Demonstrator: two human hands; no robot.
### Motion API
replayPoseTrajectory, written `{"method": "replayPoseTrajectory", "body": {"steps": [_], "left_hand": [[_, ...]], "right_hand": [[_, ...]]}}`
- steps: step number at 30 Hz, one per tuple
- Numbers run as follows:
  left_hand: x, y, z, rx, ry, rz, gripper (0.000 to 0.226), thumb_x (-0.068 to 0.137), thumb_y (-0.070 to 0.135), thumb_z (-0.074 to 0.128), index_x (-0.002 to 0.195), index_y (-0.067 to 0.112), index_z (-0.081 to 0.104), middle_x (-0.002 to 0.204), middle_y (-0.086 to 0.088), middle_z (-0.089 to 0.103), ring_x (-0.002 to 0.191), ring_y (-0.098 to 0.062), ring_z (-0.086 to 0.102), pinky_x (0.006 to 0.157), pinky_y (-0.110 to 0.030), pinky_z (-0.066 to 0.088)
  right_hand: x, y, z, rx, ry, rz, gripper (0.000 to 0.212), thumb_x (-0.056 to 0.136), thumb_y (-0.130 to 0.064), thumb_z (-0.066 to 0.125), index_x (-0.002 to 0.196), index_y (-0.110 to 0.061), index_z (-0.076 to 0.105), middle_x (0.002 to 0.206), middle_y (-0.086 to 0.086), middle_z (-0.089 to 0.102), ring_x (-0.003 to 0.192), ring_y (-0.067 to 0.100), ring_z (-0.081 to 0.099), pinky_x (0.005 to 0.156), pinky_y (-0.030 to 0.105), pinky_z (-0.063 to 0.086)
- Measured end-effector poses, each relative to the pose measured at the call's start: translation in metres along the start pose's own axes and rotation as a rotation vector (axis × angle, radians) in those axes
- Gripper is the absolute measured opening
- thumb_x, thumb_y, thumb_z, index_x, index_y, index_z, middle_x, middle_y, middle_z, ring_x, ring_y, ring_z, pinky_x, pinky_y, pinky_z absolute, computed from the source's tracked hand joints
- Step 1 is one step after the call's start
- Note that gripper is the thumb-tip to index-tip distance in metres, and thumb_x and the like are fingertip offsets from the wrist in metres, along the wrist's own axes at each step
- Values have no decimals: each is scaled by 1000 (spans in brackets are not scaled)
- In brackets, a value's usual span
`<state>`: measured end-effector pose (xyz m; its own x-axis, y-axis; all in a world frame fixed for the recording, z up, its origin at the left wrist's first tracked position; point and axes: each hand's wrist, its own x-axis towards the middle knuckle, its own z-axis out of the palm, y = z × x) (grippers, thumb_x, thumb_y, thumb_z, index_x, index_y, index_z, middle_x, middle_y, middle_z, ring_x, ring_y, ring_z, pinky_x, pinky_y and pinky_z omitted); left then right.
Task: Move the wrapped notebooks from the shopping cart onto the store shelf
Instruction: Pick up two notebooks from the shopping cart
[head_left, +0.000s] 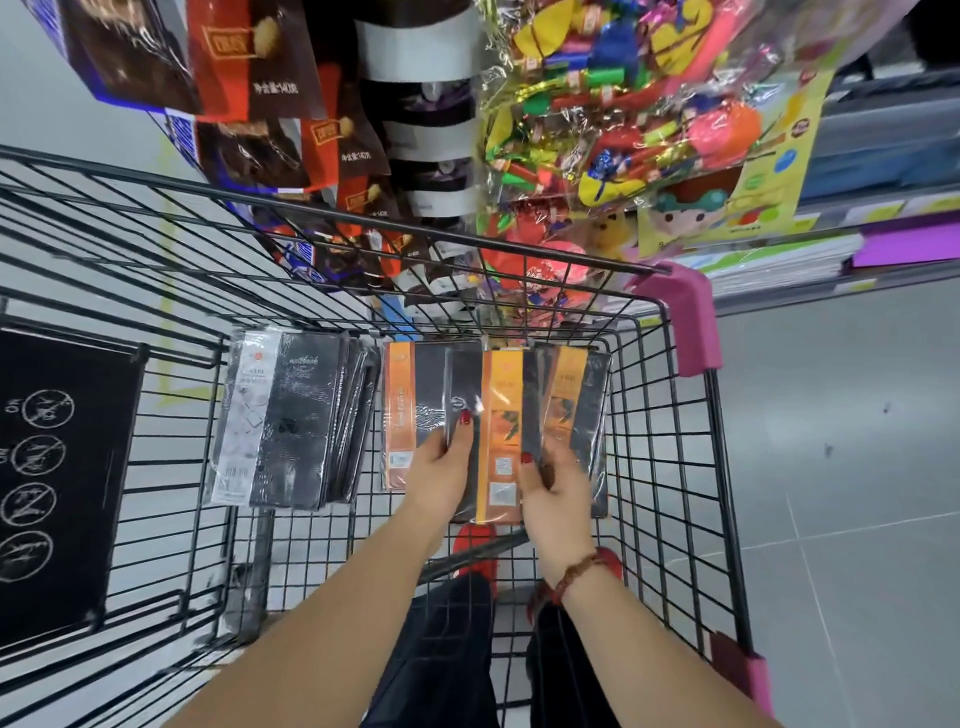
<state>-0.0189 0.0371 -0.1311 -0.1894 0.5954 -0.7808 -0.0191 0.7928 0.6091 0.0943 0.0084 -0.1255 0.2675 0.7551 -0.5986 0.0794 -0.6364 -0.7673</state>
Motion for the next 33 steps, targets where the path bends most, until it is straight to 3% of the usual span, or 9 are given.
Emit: {"method": "replayPoseTrajectory", "body": {"steps": [4,7,10,13,18,23,27,29,33], "left_hand": [[4,-6,-8,47,144,85,40,95,42,47,82,5,54,70,-14,54,59,-22,52,54,-31,43],[12,-9,-21,98,200,125,43,95,40,46,82,-1,51,70,-13,54,61,-22,50,56,-34,43],[19,-11,-35,133,248,125,41,96,38,45,71,6,49,62,-7,51,56,-20,46,54,-32,38],[27,-19,-49,179,281,104,49,94,46,45,80,0,54,69,-14,58,61,-22,51,59,-40,47],[29,-26,-59,186,279,95,40,96,40,46,67,13,44,65,-9,52,61,-21,48,58,-33,40],[31,-32,-60,184,267,76,42,95,45,45,75,8,47,71,-11,51,65,-20,47,62,-33,40],[28,-31,-59,147,254,54,50,95,45,45,88,-4,54,74,-12,57,66,-21,51,64,-35,45],[25,-29,-59,152,255,60,48,95,44,45,83,-2,53,71,-11,56,64,-21,50,62,-35,44],[14,-21,-63,204,249,114,40,95,42,45,73,9,47,67,-10,51,62,-20,47,59,-31,38]], "right_hand": [[5,2,5,-92,-32,-41,24,92,-15,55,115,-15,62,110,2,64,98,13,61,93,36,51],[18,-1,-2,-220,233,-64,20,89,-20,60,107,-11,62,111,5,55,90,13,55,82,28,49],[33,4,-11,-471,462,17,45,82,-30,66,114,-1,54,113,14,53,102,24,49,79,32,44],[43,6,-12,-582,420,153,69,72,-41,75,117,2,47,118,20,52,112,34,47,87,40,44],[50,2,-4,-701,389,218,86,63,-55,77,119,2,44,122,19,46,116,32,42,86,41,44],[51,6,3,-724,448,215,83,64,-55,78,116,0,43,120,19,47,114,33,43,82,41,45],[44,7,7,-711,502,150,69,70,-42,78,112,-2,41,112,18,54,104,34,52,83,45,49],[38,7,6,-729,504,120,59,77,-34,73,114,-3,39,108,17,58,99,34,57,84,47,49],[26,-2,-8,-465,413,95,36,90,-12,55,122,-8,38,85,8,60,71,27,59,62,35,51]]}}
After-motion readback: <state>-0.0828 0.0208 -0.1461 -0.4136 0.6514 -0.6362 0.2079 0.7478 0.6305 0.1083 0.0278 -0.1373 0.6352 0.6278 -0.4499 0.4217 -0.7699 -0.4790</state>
